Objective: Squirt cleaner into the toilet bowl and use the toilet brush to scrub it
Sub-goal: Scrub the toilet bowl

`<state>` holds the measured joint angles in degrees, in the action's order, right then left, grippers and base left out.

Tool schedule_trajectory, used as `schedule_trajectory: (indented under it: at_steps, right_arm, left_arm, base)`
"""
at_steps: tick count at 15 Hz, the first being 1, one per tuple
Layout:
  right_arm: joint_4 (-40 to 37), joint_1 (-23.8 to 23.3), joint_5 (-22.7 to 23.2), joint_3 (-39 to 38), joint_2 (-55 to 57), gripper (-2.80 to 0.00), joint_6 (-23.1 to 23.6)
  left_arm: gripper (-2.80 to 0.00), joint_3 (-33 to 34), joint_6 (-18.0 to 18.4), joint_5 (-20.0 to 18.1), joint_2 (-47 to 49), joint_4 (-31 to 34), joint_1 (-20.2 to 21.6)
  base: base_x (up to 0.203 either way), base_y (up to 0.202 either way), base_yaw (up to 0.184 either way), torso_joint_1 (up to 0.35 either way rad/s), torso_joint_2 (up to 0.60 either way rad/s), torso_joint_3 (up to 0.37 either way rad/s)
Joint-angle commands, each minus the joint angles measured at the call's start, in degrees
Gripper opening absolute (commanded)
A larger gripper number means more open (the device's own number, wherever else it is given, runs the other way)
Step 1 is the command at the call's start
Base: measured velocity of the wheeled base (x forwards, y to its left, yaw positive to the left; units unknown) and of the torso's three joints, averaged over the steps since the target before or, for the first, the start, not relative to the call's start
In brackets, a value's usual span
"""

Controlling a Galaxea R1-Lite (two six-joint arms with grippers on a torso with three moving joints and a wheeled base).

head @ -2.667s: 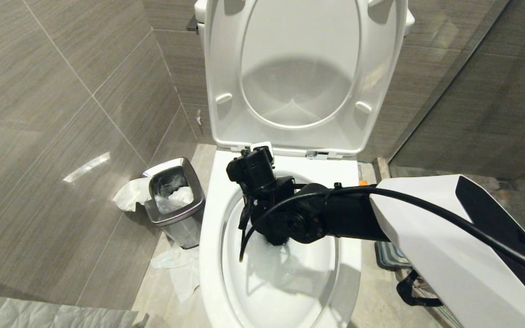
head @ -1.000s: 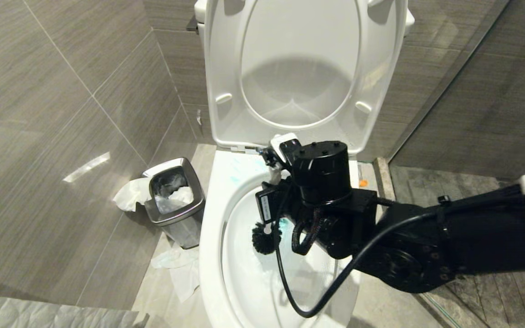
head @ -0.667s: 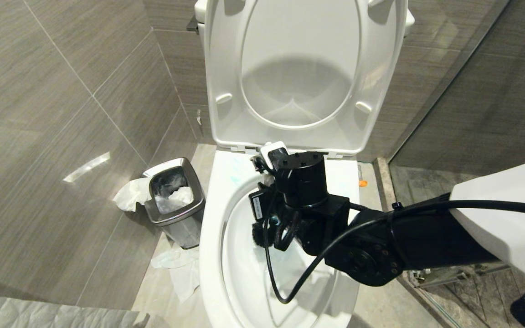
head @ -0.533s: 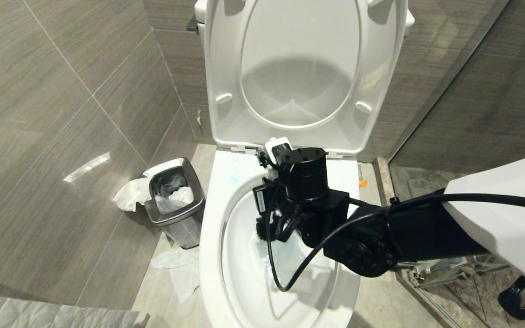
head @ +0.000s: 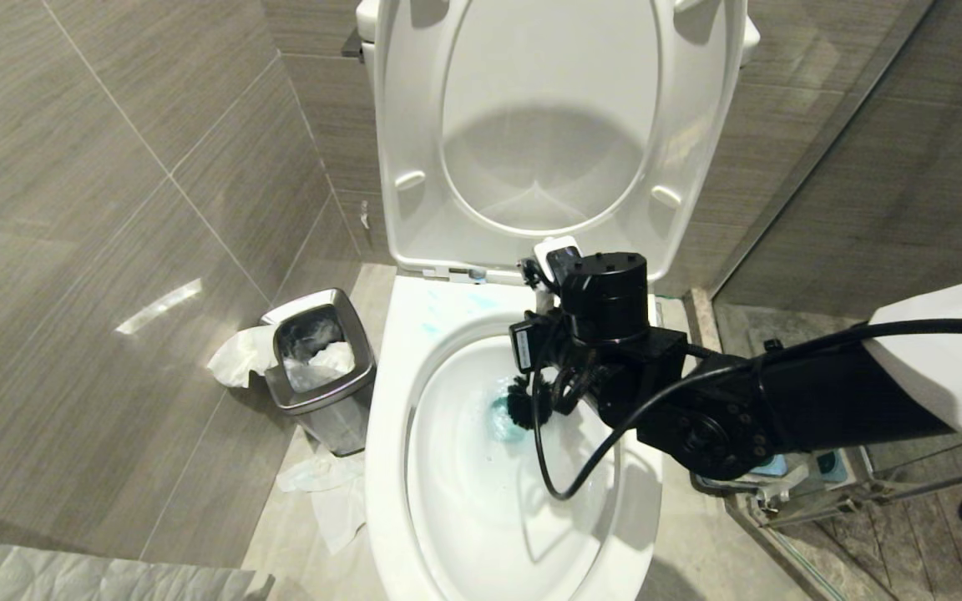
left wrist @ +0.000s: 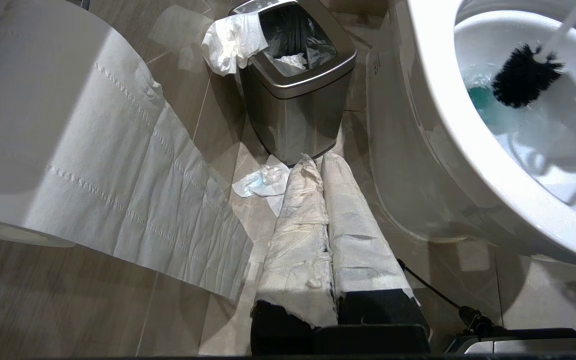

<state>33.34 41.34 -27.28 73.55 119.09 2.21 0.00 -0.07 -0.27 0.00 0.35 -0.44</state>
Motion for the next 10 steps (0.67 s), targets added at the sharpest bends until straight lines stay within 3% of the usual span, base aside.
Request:
schedule_trajectory:
  at_steps: [1, 3, 5, 10]
  right_arm:
    - [0.22, 1.1, -0.1, -7.25, -5.32, -2.8, -0.15]
    - [0.36, 4.47, -0.23, -13.42, -8.08, -2.8, -1.37]
    - [0.41, 7.51, -1.39, -14.91, -8.24, -2.8, -3.58]
    - [0.51, 9.75, -3.82, -7.27, -1.41, -2.8, -5.99]
  left_arm:
    - [-2.8, 0.0, -0.01, 0.0, 0.09, 0.0, 0.0]
    - [-2.8, 0.0, -0.01, 0.0, 0.09, 0.0, 0.0]
    - [-2.8, 0.0, -0.01, 0.0, 0.09, 0.0, 0.0]
    - [-2.8, 0.0, -0.01, 0.0, 0.09, 0.0, 0.0]
  base:
    - [0.0, 0.0, 0.0, 0.0, 0.0, 0.0]
    - [0.0, 0.0, 0.0, 0.0, 0.0, 0.0]
    - [0.0, 0.0, 0.0, 0.0, 0.0, 0.0]
    - [0.0, 0.0, 0.0, 0.0, 0.0, 0.0]
